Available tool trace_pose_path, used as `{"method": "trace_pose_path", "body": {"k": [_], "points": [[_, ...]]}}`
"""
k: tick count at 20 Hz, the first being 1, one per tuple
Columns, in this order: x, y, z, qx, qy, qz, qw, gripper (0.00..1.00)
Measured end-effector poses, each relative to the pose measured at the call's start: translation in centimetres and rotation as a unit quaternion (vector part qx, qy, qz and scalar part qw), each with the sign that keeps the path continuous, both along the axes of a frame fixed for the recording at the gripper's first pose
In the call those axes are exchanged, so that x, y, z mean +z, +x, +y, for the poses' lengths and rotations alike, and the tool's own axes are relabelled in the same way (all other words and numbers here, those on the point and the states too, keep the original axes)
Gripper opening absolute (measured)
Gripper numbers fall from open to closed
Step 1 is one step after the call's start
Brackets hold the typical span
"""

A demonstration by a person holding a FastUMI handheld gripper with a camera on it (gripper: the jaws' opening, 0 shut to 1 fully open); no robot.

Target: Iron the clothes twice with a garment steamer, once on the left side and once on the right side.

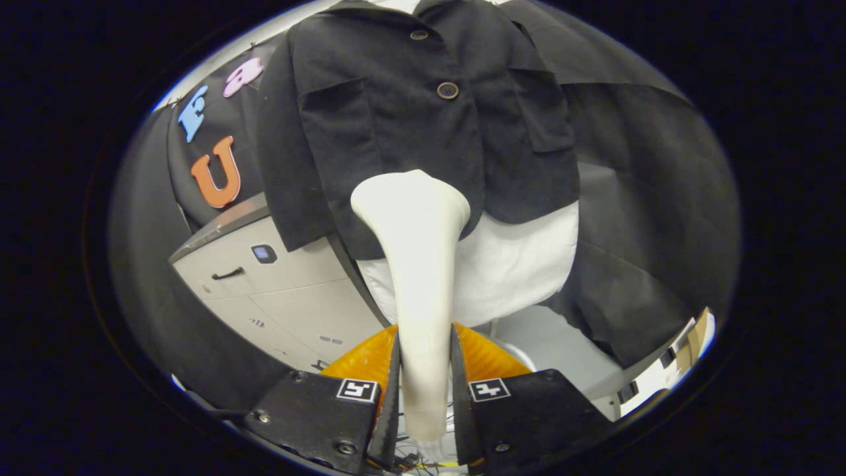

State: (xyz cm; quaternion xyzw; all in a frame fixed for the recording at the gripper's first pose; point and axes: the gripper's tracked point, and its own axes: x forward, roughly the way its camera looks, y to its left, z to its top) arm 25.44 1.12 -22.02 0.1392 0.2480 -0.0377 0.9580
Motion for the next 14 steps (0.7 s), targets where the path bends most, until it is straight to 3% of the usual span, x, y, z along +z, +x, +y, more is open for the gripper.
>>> {"method": "trace_pose_path", "body": {"k": [7, 14], "points": [[9.5, -3.2, -7.4, -0.042, 0.048, -0.062, 0.996, 0.37], [23.6, -2.9, -16.8, -0.041, 0.075, -0.161, 0.983, 0.37]]}}
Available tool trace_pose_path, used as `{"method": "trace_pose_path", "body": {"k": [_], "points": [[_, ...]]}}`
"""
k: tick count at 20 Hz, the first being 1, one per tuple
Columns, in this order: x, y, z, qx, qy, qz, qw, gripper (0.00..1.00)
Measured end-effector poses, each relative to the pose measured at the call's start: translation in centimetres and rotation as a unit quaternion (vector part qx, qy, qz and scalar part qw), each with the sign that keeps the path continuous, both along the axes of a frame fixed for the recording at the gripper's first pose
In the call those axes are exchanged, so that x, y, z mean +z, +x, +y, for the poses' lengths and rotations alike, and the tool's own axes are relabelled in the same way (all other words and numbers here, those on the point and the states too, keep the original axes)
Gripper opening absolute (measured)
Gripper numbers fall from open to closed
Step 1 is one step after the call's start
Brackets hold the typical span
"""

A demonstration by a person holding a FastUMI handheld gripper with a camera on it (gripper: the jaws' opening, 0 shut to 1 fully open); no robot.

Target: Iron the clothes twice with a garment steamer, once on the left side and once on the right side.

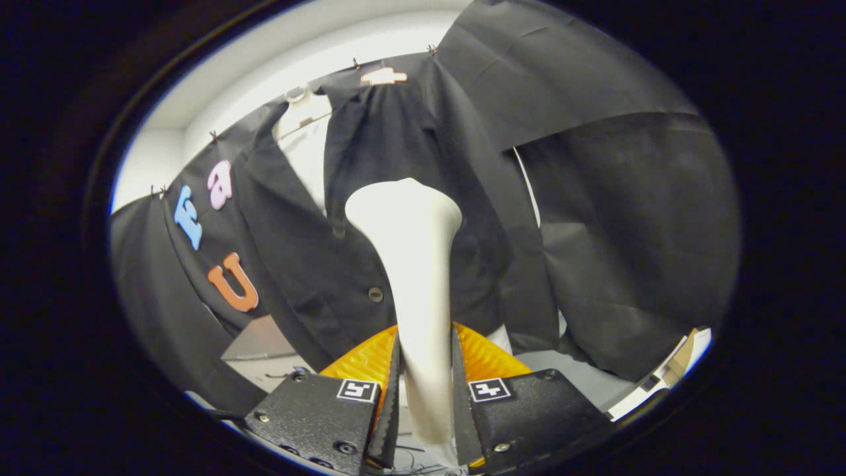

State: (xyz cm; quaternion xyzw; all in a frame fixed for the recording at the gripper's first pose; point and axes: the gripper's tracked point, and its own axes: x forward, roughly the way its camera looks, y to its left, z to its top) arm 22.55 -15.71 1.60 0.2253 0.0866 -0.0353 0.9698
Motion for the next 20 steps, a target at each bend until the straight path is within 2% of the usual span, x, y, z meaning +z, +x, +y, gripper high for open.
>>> {"method": "trace_pose_path", "body": {"k": [4, 10, 13, 20], "points": [[8.0, 2.3, -4.4, 0.009, -0.005, -0.059, 0.998, 0.37], [16.5, 7.2, -6.2, 0.037, -0.013, -0.112, 0.993, 0.37], [19.0, 9.4, -5.2, 0.047, -0.011, -0.124, 0.991, 0.37], [20.1, 12.4, -3.2, -0.005, -0.060, -0.119, 0.991, 0.37]]}}
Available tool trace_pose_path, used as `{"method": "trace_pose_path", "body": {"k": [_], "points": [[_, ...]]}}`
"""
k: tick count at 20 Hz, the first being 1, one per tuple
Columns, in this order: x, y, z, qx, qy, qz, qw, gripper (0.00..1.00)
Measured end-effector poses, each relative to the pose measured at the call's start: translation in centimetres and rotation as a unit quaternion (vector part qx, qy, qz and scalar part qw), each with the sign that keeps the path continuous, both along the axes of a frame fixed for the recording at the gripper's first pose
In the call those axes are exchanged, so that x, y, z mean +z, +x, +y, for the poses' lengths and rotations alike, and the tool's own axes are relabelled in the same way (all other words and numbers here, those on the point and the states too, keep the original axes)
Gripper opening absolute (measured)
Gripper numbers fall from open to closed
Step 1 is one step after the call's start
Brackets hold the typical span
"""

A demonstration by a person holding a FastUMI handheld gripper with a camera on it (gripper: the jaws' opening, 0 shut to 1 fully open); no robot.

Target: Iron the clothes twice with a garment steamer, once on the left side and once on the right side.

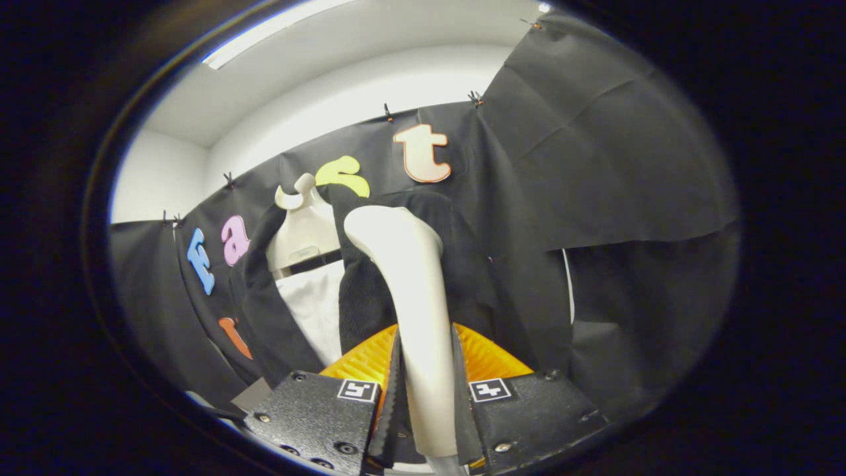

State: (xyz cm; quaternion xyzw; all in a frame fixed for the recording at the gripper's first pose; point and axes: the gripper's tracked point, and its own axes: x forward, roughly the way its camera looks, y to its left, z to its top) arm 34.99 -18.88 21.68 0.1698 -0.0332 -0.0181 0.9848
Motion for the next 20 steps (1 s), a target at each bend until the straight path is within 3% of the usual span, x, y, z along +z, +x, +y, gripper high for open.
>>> {"method": "trace_pose_path", "body": {"k": [12, 20], "points": [[-2.7, 0.5, 1.9, -0.057, -0.047, 0.025, 0.997, 0.37], [-8.4, -0.5, 2.9, -0.085, -0.074, 0.059, 0.992, 0.37]]}}
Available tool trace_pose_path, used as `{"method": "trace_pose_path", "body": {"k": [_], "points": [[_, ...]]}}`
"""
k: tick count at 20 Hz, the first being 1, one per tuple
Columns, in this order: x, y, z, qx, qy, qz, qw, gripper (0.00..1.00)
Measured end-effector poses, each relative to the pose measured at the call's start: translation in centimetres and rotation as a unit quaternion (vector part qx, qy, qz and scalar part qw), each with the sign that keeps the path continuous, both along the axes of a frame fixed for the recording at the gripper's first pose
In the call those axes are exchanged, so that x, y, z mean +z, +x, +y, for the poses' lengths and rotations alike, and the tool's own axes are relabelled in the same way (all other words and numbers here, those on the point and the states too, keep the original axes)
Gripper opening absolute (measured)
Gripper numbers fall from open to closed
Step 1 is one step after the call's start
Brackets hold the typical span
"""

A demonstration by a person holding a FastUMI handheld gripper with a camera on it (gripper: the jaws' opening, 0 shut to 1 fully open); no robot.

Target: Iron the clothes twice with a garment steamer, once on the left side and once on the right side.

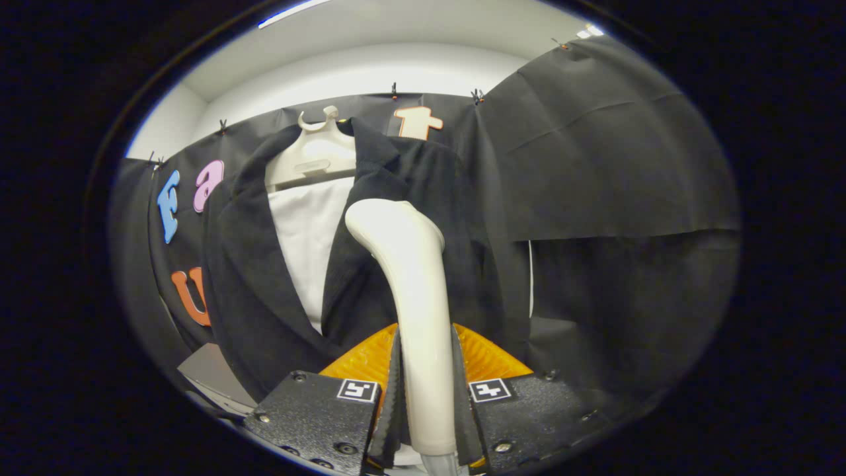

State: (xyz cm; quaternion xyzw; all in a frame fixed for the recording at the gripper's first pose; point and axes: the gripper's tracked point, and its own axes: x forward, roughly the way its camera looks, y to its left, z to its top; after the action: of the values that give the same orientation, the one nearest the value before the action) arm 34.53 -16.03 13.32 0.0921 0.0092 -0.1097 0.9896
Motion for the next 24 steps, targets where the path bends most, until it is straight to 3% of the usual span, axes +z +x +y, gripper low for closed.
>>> {"method": "trace_pose_path", "body": {"k": [12, 24], "points": [[-9.5, -0.4, 1.1, -0.031, -0.026, 0.062, 0.997, 0.37], [-17.6, -1.5, 2.8, -0.034, -0.028, 0.119, 0.992, 0.37]]}}
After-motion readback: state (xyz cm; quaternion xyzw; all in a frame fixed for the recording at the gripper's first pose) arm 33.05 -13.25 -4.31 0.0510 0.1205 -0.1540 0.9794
